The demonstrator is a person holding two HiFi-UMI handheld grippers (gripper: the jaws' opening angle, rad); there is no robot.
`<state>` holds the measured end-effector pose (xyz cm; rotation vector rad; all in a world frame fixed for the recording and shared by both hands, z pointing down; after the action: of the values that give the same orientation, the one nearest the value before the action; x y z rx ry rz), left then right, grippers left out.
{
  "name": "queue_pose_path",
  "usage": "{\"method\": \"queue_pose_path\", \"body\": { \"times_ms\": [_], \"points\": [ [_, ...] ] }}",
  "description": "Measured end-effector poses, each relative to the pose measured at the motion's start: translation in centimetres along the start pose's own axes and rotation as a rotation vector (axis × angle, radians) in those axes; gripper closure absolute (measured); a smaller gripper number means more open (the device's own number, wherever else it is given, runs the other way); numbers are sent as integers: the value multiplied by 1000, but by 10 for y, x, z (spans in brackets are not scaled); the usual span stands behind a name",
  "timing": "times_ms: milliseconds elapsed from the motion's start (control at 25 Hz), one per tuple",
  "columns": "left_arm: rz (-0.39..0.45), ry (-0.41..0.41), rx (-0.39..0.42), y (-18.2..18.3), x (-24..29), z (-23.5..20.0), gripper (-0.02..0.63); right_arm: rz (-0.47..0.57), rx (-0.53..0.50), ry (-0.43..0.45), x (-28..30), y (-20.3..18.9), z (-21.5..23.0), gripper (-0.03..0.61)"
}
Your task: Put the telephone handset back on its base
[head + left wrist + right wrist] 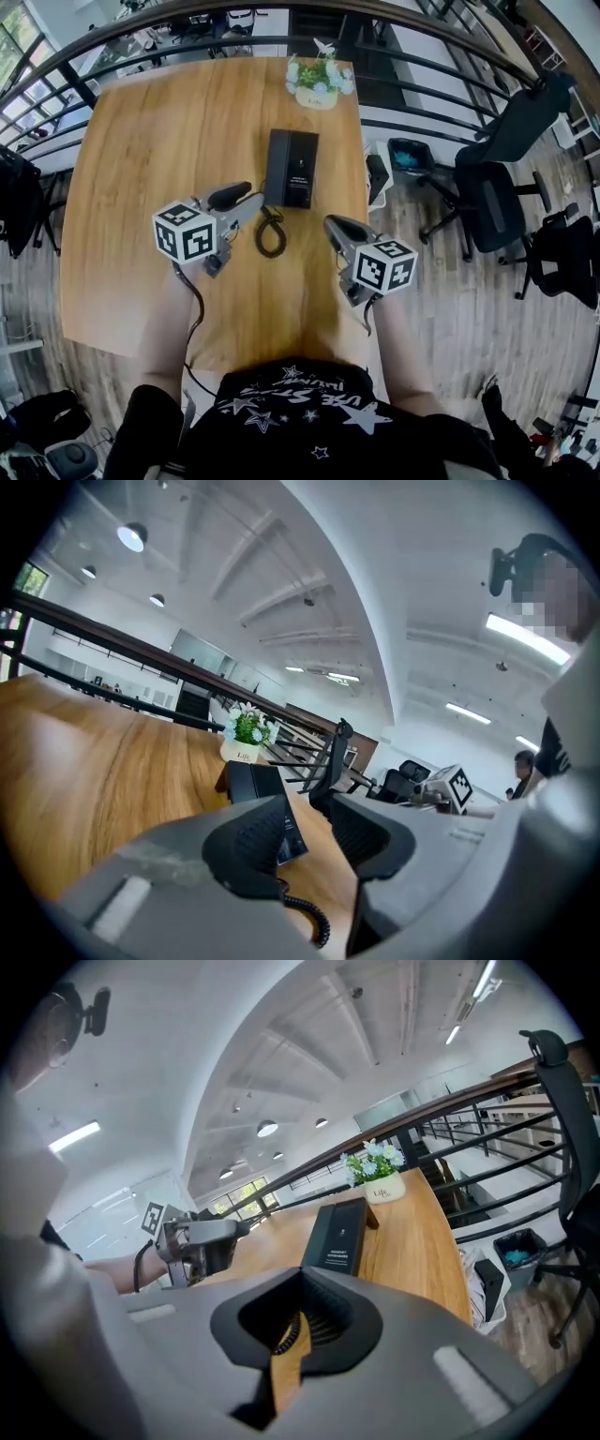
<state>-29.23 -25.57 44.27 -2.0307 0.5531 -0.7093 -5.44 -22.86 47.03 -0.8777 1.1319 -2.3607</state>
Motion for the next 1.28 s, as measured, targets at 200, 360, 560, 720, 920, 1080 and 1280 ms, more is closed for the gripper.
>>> {"method": "queue_pose_path", "body": {
  "times_ms": [200, 360, 560, 720, 920, 1080, 1280],
  "points": [
    [170, 120, -109, -14, -41, 37, 473, 33, -38, 40, -20, 10, -10, 577],
    [216, 157, -194, -37, -60, 69, 499, 28, -48, 81, -37, 10, -13, 577],
    [237, 243, -229, -68, -70, 106, 509, -22, -112, 149, -56, 2, -22, 577],
    [234, 298, -236, -92, -69, 141, 511, -35, -150, 177, -76, -1, -23, 577],
    [216, 356, -235, -109, -55, 182, 511, -70, -151, 236, -97, -2, -11, 577],
    [239, 425, -217, -118, -44, 213, 511, -105, -182, 298, -110, -5, -3, 577],
    [282, 548, -236, -141, -39, 251, 592, -159, -211, 370, -128, -17, 8, 577]
  ]
}}
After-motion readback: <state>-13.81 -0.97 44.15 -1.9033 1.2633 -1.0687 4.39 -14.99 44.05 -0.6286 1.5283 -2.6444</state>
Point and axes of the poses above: the fingertips, and each gripper's own axes: x forward along the fingers, z to its right, y out of its top, the point moved 6 cm from there along -x, backward along the fingers, and after that the axes turned 2 degrees about z, right-handed, at the moved point
